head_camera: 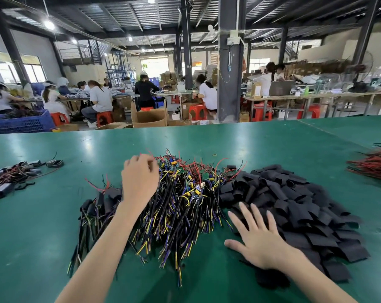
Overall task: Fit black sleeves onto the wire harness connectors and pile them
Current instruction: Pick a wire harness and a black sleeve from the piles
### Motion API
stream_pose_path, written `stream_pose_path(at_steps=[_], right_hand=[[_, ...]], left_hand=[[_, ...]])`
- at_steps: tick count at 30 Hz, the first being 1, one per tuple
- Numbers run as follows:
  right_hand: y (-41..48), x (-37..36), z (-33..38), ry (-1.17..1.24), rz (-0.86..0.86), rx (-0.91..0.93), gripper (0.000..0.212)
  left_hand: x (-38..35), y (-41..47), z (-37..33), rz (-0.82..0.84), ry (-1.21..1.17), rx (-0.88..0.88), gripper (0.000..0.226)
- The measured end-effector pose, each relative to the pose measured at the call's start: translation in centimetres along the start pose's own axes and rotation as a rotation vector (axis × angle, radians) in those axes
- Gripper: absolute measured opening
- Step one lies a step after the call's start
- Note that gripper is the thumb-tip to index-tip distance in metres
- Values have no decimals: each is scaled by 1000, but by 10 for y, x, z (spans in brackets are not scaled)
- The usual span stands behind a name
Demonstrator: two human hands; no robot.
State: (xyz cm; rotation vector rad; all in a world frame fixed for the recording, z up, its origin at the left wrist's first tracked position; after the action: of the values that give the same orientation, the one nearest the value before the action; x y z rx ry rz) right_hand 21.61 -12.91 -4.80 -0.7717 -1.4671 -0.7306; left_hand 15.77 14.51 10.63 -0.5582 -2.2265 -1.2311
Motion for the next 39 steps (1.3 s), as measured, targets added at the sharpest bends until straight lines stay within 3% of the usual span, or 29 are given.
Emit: stream_pose_path(at_steps=[1,5,10,14,19,21,23,26,29,31,34,39], right_hand=[[2,-2,2,0,-18,6,78],[13,0,-3,-27,-151,-14,81],[26,5,-10,-21,-218,-31,102],[27,15,-9,38,-261,-2,90],[18,51,-16,200,-446,69,29],[17,51,-16,231,-373,112,30],[16,44,-15,270,-265,127,30],[14,30,-8,241,-157,145,45],[12,30,-6,234,-104,157,54],[11,34,-7,294,-59,176,49],[5,35,-3,356,17,266,39],[2,33,6,344,36,305,38]], left_hand=[[-14,13,-11,41,-1,-8,28],[-68,43,-29,243,370,-13,53],[-78,51,-28,266,338,55,27],[-63,51,-45,214,107,76,27],[-17,59,-71,186,-636,227,15],[18,72,-85,149,-732,171,17],[59,83,-100,68,-658,0,25],[101,71,-124,-77,-236,-360,31],[78,24,-118,-26,69,-575,23],[43,-11,-93,99,186,-564,21],[-5,-59,-54,263,170,-498,38],[-40,-95,-34,315,-31,-454,61]])
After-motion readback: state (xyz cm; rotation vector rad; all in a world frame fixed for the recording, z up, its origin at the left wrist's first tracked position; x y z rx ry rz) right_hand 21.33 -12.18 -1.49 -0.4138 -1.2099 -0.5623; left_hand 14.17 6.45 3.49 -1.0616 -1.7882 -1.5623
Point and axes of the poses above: each hand's wrist, its own y-axis towards the middle knuckle, its own x-axis out of the back of the hand, z = x × y, the point moved 9 cm from there along y, towards the middle knuckle, and after that the axes turned 1 degree about -z, right-handed, at the moved point
